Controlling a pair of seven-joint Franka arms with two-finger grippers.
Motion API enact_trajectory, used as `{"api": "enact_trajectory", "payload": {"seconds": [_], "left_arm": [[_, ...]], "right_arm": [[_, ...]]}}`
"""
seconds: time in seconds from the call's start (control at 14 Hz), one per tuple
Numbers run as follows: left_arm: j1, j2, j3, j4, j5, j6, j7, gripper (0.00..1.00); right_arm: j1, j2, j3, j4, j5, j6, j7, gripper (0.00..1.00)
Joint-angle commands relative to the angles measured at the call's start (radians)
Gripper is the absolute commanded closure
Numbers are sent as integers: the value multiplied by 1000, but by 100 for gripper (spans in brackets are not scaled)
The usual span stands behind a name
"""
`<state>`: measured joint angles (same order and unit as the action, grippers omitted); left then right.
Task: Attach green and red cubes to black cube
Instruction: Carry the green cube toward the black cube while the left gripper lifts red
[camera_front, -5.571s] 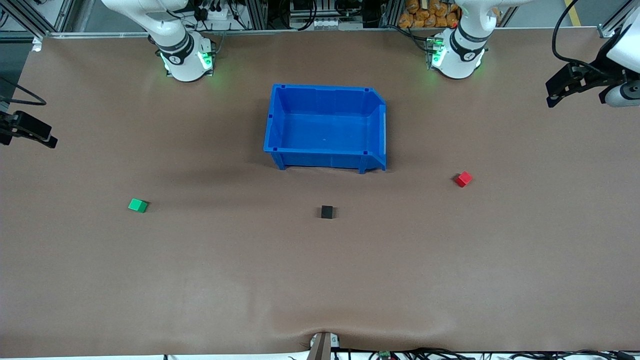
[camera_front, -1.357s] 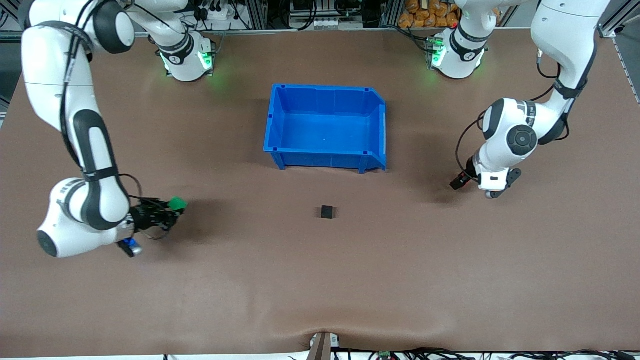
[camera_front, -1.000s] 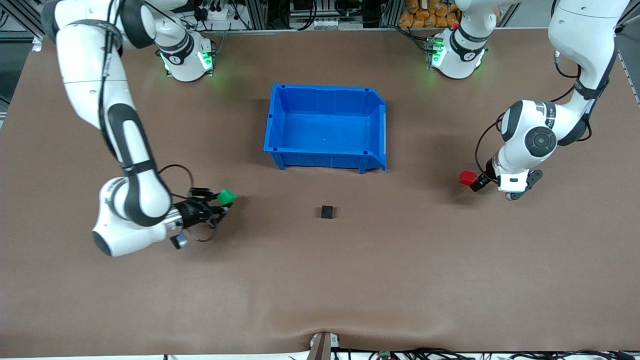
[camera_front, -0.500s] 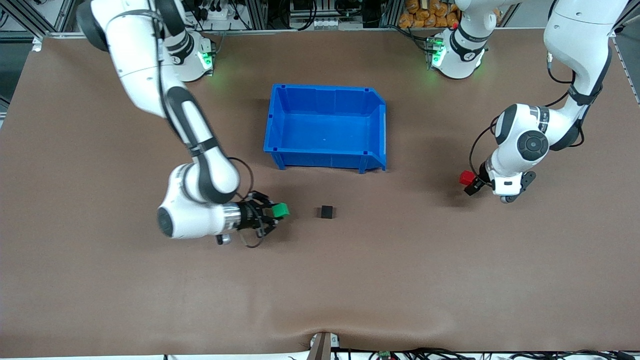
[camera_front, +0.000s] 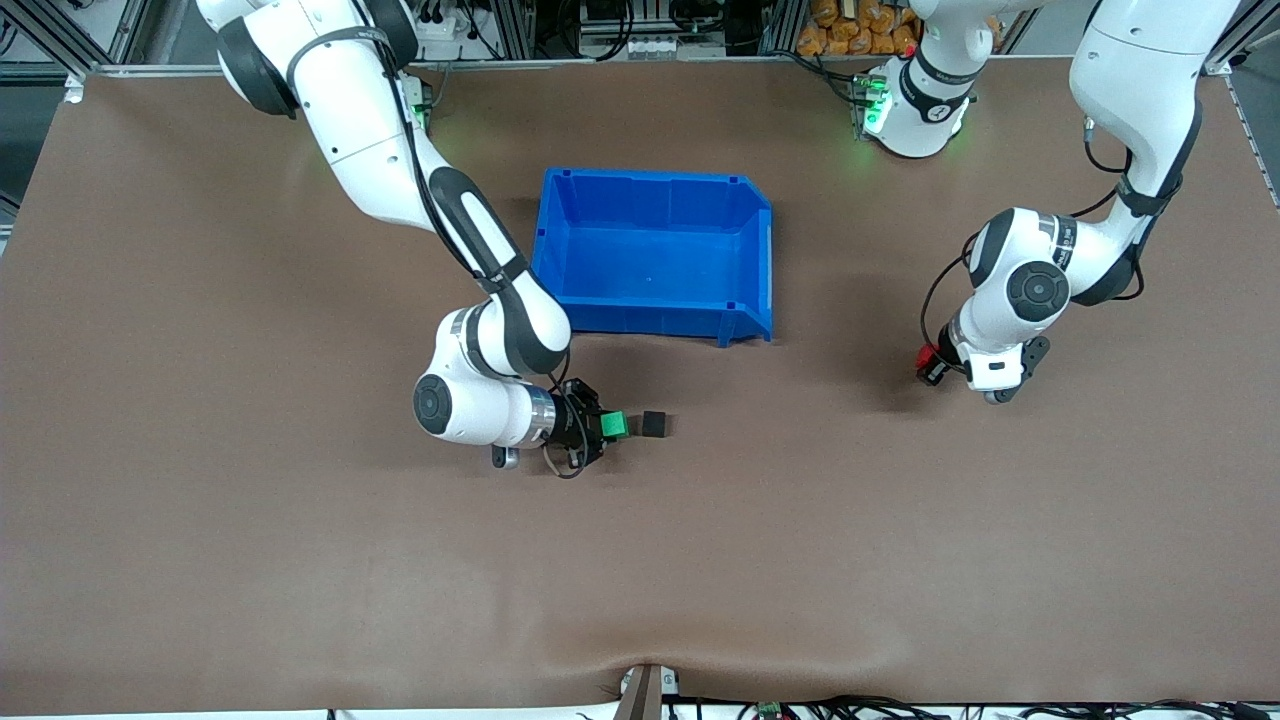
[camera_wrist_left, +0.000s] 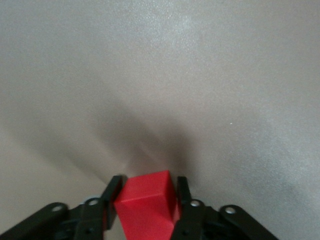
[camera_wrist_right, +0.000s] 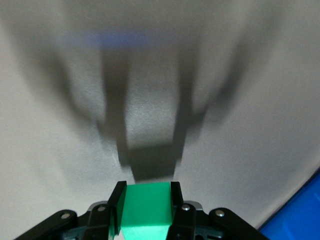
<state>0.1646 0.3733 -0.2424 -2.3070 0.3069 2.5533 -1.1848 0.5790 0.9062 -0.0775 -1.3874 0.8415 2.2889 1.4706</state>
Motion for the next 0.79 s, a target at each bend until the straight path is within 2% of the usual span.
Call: {"api": "enact_trajectory", "payload": {"seconds": [0.0, 0.14, 0.29, 0.43, 0.64, 0.71], "left_arm": [[1, -5, -2, 9, 26, -2, -33, 100], [3, -26, -27, 20, 23, -4, -58, 100], [3, -27, -86, 61, 11, -24, -181, 100], [-11, 5, -170, 160, 9, -89, -382, 100], [-60, 135, -236, 358, 8, -178, -624, 100], [-101, 189, -236, 429, 6, -197, -684, 100]], "right_arm": [[22, 6, -11, 1, 22, 32, 28, 100], [39, 10, -13, 1, 22, 46, 54, 100], [48, 22, -15, 5, 13, 53, 74, 100], [56, 26, -15, 4, 11, 73, 74, 100], [65, 28, -15, 4, 13, 78, 76, 99], [67, 28, -15, 4, 11, 87, 77, 86]]}}
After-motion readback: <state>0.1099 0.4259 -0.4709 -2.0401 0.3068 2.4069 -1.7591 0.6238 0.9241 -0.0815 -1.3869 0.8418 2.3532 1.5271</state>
